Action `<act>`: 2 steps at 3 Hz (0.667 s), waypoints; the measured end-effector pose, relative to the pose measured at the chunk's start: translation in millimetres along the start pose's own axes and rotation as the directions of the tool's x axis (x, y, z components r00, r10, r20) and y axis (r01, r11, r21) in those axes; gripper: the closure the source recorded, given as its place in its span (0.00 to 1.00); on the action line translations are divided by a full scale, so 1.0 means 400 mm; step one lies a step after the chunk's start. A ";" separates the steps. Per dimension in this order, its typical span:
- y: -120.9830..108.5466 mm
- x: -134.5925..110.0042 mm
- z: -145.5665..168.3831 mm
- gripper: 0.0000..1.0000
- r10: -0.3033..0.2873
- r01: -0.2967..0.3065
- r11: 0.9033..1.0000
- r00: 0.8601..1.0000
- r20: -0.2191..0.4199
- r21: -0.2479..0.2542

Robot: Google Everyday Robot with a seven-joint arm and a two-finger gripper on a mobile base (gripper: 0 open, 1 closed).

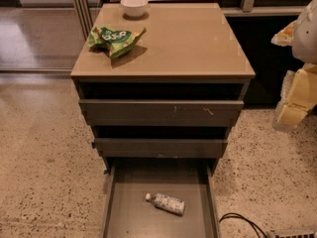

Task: Pick blue plastic bottle from bottom drawer and place on counter

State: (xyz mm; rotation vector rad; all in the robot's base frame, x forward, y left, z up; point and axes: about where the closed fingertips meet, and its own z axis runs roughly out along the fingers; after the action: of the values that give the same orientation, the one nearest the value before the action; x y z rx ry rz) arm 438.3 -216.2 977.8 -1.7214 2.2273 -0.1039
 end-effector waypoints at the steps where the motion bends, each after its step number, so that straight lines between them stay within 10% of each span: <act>1: 0.002 -0.005 0.005 0.00 -0.002 0.002 1.000 1.000 0.000 0.014; 2: 0.029 0.002 0.097 0.00 0.037 -0.036 0.999 0.999 0.033 -0.012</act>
Offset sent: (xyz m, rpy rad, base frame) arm 0.0055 0.0130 -0.1187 0.1134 0.0546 -0.0632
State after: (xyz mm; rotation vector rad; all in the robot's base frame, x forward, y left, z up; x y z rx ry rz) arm 438.8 -208.4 938.0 -1.6751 2.2381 -0.0537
